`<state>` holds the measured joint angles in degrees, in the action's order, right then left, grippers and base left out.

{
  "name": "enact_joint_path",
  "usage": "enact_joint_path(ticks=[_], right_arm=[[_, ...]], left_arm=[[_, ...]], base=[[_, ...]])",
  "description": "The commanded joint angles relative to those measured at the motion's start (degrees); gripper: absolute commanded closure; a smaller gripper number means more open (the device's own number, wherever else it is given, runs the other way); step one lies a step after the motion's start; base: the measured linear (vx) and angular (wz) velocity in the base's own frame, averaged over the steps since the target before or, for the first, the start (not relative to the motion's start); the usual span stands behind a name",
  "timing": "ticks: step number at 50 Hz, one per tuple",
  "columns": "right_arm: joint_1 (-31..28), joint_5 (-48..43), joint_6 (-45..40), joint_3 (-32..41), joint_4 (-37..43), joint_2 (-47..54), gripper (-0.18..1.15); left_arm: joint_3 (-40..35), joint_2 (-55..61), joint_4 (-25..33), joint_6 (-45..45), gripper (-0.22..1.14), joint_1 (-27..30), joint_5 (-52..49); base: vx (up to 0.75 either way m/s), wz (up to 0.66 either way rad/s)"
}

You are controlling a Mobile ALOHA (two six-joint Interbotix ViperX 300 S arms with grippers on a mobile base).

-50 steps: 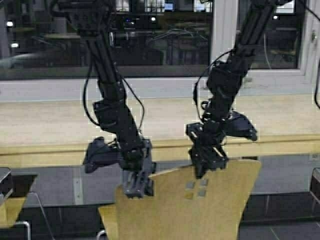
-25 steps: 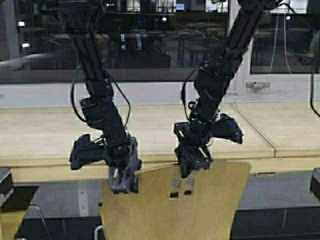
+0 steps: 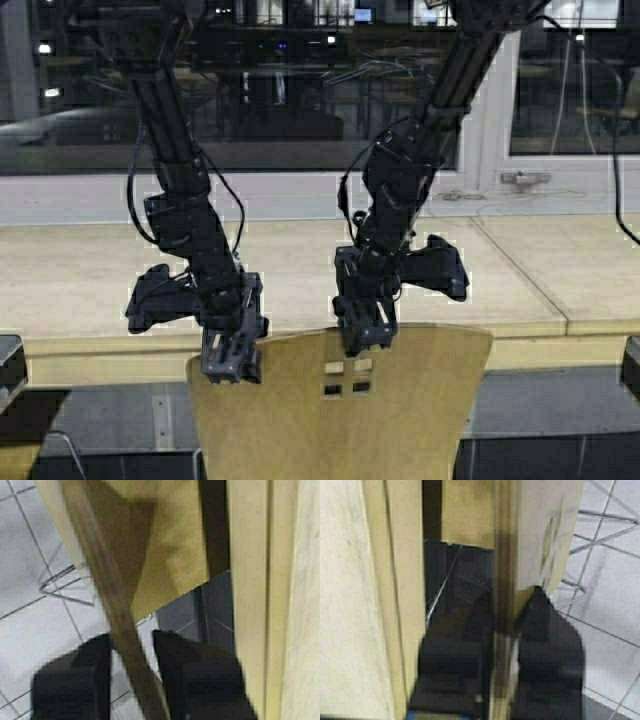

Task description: Push the chairs under the table

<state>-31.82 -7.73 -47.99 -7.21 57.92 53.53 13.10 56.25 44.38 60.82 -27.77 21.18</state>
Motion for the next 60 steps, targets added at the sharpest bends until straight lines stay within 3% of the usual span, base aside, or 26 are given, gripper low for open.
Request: enact_joint_path(ticks=[1,33,38,46,51,60], right_arm=[[-1.49,-0.79,0.44,1.05,-0.26,-0.26,0.92],[-1.23,-0.35,2.9,1.85,-0.44,1.41,0.89],[-1.05,-0.35,4.57,1.23,-0.97,0.79,0.71],[-0.97,-2.2,4.66,-2.37,-7.65,-1.85,0.22],[-0.79,-3.16,4.48,-4.75,-9.67,-3.87,0.0],[-0.26,-1.67,4.66,-8.96,-10.11,-8.61,-0.03]], left_arm=[[-3.34,-0.09,-0.44,-0.7,0.9,2.11,0.88],[-4.04,0.09,-0.35,-0.62,0.86,2.37,-0.09],[-2.9,-0.62,-0.35,-0.62,0.69,2.37,0.18],[0.26,-3.08,-0.53,-0.62,0.19,2.29,0.7],[3.08,-5.45,-1.41,-0.62,-0.1,2.02,0.79],[7.38,-11.69,-7.47,-0.44,-0.09,1.49,0.79]], base=[[0.08,0.07],[0.03,0.01],[0.0,0.0],[0.0,0.0],[0.0,0.0],[0.0,0.0]])
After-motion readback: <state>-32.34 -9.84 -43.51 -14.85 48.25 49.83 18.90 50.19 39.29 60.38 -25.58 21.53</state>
